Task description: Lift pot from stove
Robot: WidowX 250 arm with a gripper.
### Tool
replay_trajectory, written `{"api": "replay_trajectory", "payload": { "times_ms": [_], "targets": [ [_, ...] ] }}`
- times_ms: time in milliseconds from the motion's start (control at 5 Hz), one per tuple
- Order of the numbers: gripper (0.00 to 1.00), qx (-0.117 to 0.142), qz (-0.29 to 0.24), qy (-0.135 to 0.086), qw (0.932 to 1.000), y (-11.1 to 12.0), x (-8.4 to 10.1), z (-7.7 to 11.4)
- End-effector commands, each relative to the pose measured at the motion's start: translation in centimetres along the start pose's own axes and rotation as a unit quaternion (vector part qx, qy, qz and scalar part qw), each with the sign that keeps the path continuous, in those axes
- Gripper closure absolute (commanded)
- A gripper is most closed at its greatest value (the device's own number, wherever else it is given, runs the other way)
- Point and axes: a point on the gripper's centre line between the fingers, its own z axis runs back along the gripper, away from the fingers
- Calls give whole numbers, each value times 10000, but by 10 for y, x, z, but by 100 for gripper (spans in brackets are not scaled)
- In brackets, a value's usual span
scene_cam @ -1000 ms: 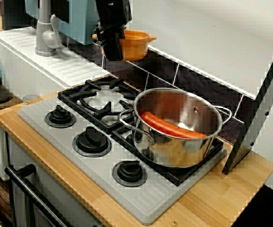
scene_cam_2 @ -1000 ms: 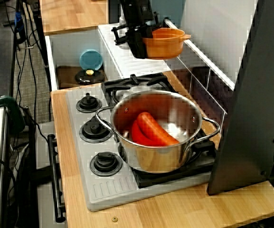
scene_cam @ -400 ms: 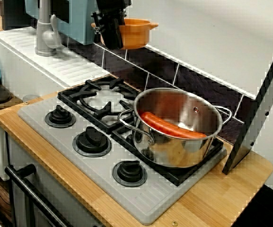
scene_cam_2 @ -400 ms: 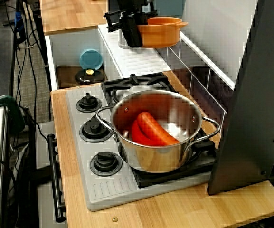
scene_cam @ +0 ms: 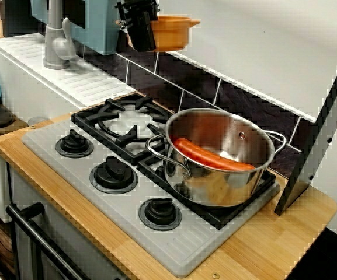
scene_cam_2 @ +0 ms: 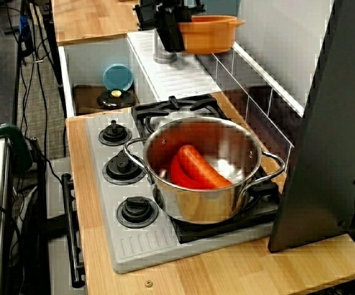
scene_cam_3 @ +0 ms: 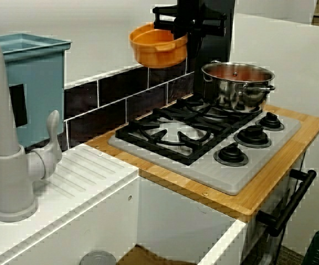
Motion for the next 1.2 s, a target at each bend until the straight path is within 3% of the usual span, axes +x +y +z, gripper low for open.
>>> {"api": "replay_trajectory", "payload": {
  "times_ms": [0,200,600,1000],
  "targets": [
    [100,405,-152,-350,9985,6,26,67],
    [100,356,-127,-430,9984,8,33,80],
    [100,207,-173,-364,9990,7,53,96],
    [100,-106,-263,-213,9994,6,68,97]
  ]
}}
